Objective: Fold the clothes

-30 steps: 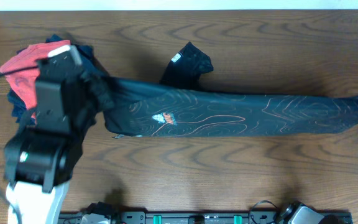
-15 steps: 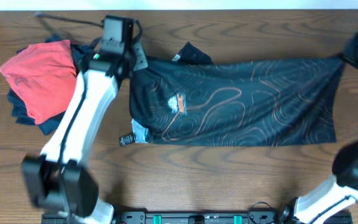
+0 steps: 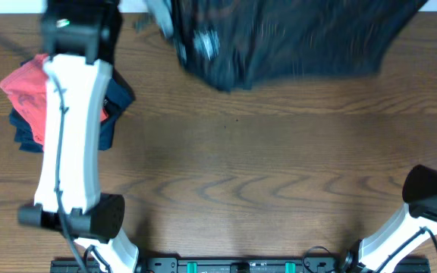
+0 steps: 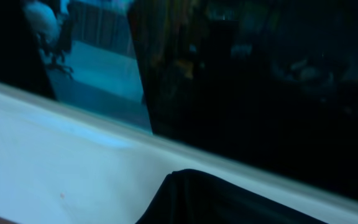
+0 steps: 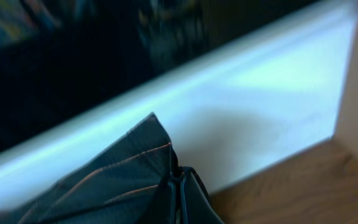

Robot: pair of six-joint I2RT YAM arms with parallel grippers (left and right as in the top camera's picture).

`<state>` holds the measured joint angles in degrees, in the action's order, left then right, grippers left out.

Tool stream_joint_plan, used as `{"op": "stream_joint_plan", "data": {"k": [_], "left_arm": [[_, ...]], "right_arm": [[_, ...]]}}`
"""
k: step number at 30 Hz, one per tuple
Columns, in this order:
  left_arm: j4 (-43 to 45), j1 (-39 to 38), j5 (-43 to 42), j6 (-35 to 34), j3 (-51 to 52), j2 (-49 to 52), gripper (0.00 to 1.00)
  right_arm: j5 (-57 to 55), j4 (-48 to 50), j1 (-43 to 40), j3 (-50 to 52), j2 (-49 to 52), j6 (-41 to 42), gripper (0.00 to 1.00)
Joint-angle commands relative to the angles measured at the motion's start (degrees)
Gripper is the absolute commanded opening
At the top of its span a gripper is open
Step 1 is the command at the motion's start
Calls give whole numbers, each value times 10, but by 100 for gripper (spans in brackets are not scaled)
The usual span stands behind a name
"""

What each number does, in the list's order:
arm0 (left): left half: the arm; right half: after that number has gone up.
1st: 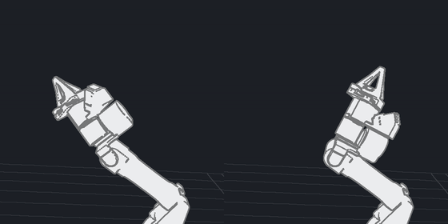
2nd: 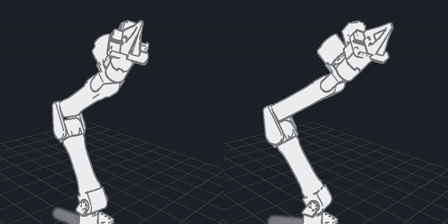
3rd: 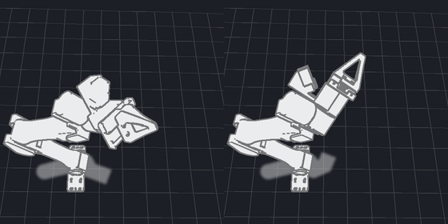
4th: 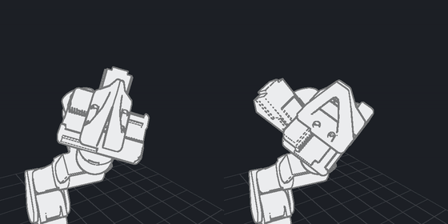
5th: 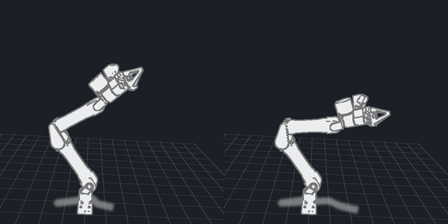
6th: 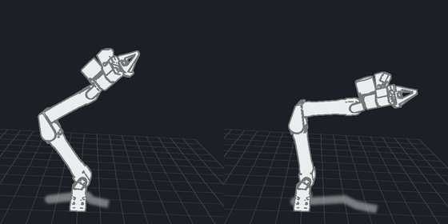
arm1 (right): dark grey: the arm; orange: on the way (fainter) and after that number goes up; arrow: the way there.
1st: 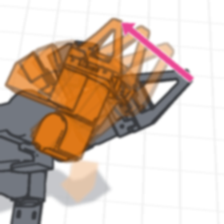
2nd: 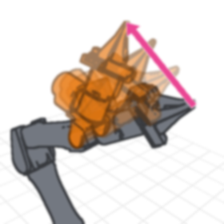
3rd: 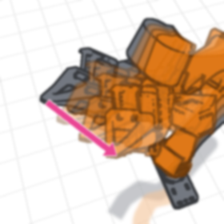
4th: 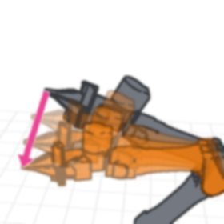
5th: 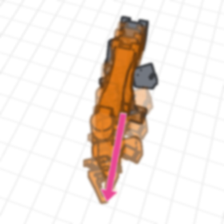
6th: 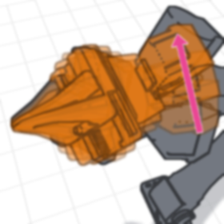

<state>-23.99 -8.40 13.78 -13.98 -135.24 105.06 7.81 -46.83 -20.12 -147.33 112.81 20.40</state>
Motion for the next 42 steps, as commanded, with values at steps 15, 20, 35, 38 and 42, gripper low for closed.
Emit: {"op": "stream_joint_plan", "data": {"k": [15,20,35,38,42], "left_arm": [[-555,-12,-163,0,-7,7,7],[-684,-12,-162,2,-2,30,6],[-580,-116,-238,0,230,35,6],[-527,-151,-239,-17,287,35,7],[-457,-185,-240,-80,370,36,38]], "right_arm": [[-324,-461,-39,84,0,53,1],[-285,-497,-71,189,0,53,1],[-217,-443,-90,395,0,27,1],[-217,-436,-91,404,0,27,1],[-217,-433,-91,406,0,27,1]]}}
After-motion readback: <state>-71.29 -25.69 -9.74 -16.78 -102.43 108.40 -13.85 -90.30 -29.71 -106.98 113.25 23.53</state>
